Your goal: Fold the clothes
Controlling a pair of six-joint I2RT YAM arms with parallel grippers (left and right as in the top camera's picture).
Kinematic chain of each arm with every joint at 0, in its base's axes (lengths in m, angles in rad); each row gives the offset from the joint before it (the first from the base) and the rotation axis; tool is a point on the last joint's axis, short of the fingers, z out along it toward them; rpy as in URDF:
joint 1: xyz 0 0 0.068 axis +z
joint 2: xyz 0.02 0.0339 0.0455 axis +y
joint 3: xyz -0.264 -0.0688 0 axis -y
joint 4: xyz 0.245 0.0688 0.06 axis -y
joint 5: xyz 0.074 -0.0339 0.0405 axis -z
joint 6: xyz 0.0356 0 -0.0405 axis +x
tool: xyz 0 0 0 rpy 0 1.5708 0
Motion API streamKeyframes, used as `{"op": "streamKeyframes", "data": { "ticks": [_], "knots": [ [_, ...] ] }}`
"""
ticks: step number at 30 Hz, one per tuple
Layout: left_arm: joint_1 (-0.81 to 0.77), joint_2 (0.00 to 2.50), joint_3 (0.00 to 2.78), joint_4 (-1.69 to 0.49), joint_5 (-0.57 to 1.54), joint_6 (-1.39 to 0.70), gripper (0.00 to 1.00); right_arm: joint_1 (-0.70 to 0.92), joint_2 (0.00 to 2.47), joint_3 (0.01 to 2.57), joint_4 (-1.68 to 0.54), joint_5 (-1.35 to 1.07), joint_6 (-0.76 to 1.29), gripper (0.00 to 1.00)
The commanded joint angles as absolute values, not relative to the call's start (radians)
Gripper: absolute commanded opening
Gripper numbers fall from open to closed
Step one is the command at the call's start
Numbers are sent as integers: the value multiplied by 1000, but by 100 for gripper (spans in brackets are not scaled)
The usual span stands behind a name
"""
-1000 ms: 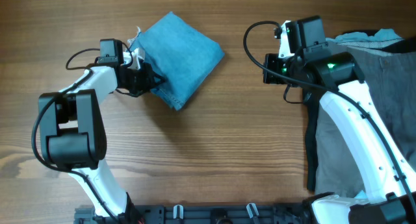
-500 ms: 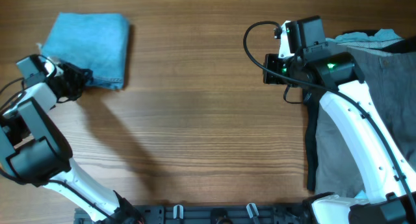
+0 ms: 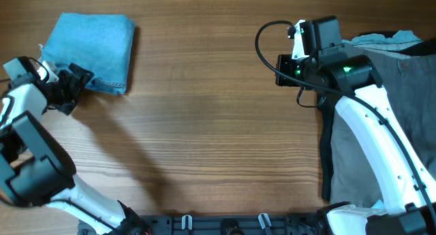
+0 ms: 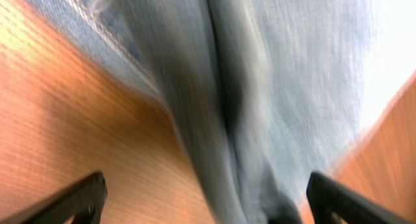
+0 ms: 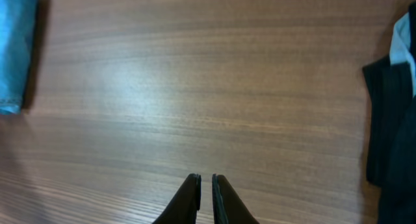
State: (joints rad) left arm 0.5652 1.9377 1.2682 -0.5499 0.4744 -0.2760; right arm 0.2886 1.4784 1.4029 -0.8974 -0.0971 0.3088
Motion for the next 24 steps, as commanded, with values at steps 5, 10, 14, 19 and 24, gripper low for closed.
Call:
{"op": "streamKeyframes", "data": {
  "ticks": [5, 10, 14, 19, 24],
  "knots": [
    [538, 1423, 1435, -843, 508, -28, 100, 287, 1168, 1445, -879, 45, 287, 23],
    [360, 1071, 1436, -981, 523, 173, 92, 287, 892, 1446, -940, 80, 289, 89],
    [264, 904, 1435, -1081, 370, 172, 100, 287, 736, 1446, -1075, 80, 299, 100],
    [264, 890, 1435, -1119, 376, 173, 100, 287, 710, 1445, -1117, 80, 298, 100],
    [264, 892, 1435, -1120, 376, 173, 100, 287, 710, 1445, -1124, 68, 299, 100]
  ]
}}
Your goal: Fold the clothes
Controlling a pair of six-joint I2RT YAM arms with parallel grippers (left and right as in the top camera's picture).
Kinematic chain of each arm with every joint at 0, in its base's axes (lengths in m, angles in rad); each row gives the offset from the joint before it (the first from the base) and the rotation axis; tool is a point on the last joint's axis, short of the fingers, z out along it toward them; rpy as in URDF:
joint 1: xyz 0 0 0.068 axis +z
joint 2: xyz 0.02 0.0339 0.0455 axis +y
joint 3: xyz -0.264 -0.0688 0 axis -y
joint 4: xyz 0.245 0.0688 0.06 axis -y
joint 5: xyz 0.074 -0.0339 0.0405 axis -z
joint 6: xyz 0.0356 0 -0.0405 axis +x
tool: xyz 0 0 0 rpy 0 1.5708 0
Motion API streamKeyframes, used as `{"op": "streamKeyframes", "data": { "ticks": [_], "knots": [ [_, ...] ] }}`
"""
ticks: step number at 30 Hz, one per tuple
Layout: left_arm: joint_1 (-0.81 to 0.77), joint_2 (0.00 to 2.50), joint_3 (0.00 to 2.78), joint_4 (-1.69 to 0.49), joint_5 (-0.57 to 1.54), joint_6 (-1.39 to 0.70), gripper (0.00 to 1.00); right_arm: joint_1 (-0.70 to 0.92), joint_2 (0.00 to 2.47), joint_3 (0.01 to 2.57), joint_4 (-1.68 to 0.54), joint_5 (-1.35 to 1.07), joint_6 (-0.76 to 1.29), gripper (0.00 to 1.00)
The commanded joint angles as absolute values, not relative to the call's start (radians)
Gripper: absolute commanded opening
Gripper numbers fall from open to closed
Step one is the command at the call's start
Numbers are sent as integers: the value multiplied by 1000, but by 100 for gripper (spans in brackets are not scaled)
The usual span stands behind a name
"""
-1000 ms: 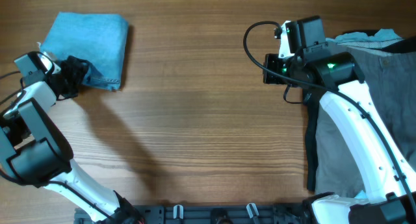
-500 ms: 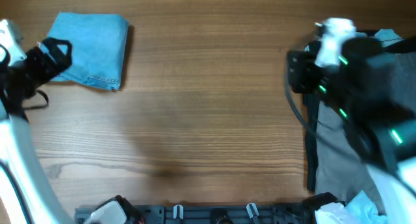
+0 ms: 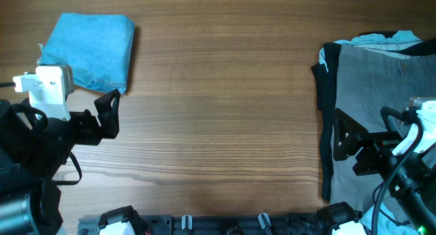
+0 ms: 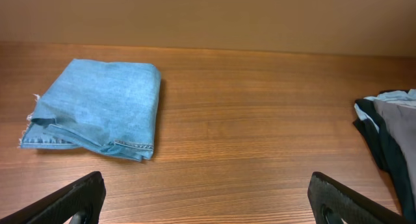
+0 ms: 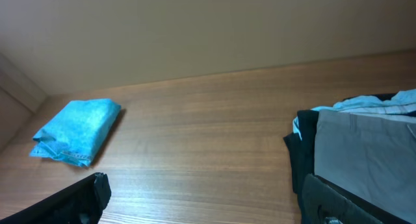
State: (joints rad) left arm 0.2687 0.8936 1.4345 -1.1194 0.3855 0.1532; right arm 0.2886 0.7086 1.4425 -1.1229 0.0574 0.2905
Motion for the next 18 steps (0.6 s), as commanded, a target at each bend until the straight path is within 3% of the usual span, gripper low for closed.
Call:
{"op": "streamKeyframes", "data": {
  "ticks": [1, 12, 14, 18],
  "knots": [
    [264, 892, 1435, -1120, 376, 173, 100, 287, 710, 1445, -1124, 68, 299, 100],
    [264, 892, 1435, -1120, 376, 173, 100, 287, 712, 1412, -1174, 179, 284, 100],
    [264, 892, 1435, -1120, 376, 173, 100, 286, 703, 1322, -1095, 184, 220, 100],
    [264, 892, 1435, -1120, 376, 173, 100, 246, 561, 1009, -723, 1, -11, 100]
  ]
}}
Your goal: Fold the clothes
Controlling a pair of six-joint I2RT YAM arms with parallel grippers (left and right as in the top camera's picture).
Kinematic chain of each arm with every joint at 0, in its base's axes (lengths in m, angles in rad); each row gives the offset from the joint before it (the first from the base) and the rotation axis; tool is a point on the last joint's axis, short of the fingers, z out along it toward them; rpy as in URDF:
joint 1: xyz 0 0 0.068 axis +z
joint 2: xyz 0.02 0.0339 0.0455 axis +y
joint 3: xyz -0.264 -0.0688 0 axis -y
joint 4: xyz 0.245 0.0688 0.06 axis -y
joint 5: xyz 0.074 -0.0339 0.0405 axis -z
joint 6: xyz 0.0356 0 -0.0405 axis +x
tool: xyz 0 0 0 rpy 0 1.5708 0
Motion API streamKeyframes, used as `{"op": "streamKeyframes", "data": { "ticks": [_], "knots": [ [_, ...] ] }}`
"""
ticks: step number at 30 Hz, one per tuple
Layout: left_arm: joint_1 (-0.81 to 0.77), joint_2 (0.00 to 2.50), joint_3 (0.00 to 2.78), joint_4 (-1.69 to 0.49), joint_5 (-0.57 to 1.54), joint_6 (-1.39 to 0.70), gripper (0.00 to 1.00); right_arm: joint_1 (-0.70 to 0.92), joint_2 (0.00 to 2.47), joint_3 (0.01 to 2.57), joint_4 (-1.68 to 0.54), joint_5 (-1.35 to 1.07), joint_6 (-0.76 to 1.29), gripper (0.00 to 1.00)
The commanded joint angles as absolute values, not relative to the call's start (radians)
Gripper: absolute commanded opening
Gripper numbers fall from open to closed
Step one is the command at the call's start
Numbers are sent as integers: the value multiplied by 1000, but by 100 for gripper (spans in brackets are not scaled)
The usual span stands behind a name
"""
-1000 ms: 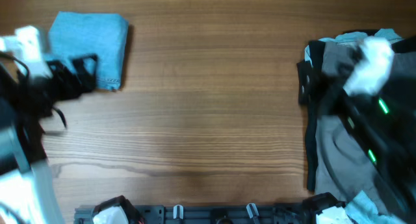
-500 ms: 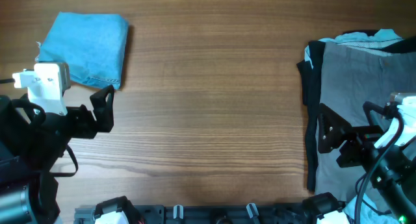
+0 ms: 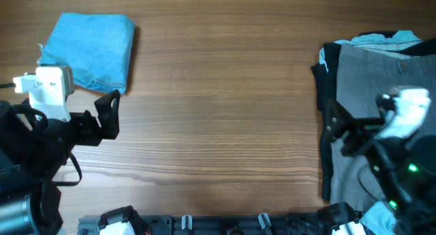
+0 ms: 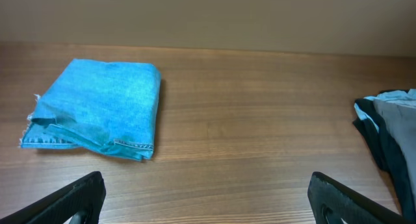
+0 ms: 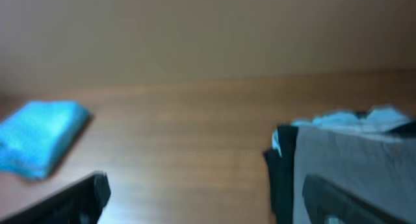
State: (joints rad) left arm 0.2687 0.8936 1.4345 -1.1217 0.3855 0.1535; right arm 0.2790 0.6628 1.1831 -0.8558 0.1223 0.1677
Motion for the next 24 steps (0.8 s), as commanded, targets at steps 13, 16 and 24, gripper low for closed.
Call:
{"op": "streamKeyframes", "data": {
  "ticks": [13, 16, 24],
  "knots": [
    [264, 892, 1435, -1120, 376, 173, 100, 163, 4, 147, -150, -71, 59, 100],
    [264, 892, 1435, -1120, 376, 173, 100, 163, 3, 43, -28, -83, 105, 100],
    [264, 892, 1435, -1120, 376, 173, 100, 163, 9, 5, 4, -79, 138, 100]
  ]
}}
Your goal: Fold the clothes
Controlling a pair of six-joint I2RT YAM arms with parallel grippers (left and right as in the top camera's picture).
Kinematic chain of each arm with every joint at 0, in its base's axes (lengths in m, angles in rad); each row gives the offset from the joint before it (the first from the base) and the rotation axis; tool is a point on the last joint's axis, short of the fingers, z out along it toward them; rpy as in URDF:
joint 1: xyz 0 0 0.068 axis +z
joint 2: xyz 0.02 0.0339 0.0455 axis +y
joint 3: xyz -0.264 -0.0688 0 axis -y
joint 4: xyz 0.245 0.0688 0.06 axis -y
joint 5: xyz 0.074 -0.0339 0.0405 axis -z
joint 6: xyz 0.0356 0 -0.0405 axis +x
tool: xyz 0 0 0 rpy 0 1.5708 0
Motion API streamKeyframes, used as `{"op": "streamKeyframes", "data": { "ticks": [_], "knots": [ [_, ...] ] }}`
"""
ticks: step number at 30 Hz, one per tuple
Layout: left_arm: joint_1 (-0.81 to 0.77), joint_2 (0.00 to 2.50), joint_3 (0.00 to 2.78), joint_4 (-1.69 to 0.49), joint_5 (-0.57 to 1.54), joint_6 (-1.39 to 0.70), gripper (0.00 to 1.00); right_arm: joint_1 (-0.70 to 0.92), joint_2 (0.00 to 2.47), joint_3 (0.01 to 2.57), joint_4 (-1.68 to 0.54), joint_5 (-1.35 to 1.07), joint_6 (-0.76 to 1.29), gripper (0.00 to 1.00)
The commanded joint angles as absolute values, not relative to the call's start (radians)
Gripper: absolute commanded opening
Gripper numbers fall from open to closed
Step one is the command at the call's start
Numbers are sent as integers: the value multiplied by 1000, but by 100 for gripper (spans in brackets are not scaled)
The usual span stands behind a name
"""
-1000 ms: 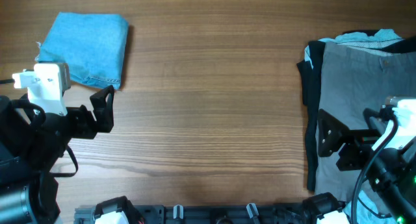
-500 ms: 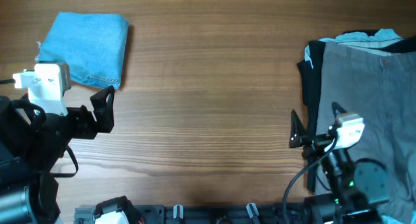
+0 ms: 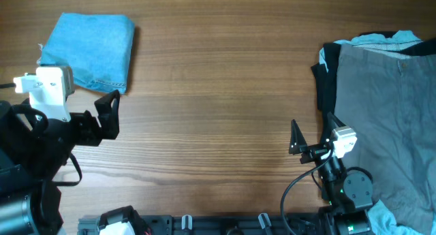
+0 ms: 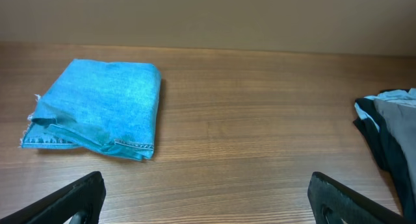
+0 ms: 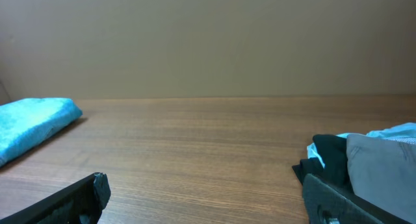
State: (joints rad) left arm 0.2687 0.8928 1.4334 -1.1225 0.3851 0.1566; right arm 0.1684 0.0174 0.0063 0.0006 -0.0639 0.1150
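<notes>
A folded blue denim piece (image 3: 90, 47) lies at the table's far left, also in the left wrist view (image 4: 97, 110) and the right wrist view (image 5: 32, 128). On the right lies a loose pile: grey trousers (image 3: 385, 119) over a black garment (image 3: 328, 82) and a light blue one (image 3: 379, 38). My left gripper (image 3: 109, 117) hangs open, drawn back near the front left, its fingers (image 4: 71, 199) wide apart over bare wood. My right gripper (image 3: 300, 145) is open too, low by the front edge, left of the pile (image 5: 374, 160).
The wooden table (image 3: 218, 105) runs between the folded piece and the pile. The black garment's edge (image 4: 383, 143) reaches toward the front right. A plain beige wall (image 5: 208, 42) stands behind the table's far edge.
My right arm has moved from over the pile's near part to a lower spot at the front edge, left of the pile. Its gripper stays open. The left arm is where it was.
First my left gripper stood open right against the folded denim, and my right gripper was shut above the table near the pile's far corner. Then both arms were drawn back toward the front, grippers open. Now the right one sits lower, the denim lies folded.
</notes>
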Motion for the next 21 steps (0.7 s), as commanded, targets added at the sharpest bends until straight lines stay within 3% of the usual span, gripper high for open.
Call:
{"op": "streamKeyframes", "data": {
  "ticks": [1, 16, 21],
  "knots": [
    [264, 892, 1435, -1120, 376, 173, 100, 163, 9, 5, 4, -79, 138, 100],
    [254, 891, 1434, -1138, 315, 175, 100, 163, 10, 6, 4, -79, 138, 100],
    [100, 808, 1267, -788, 314, 91, 100, 163, 10, 5, 4, -79, 138, 100]
  ]
}}
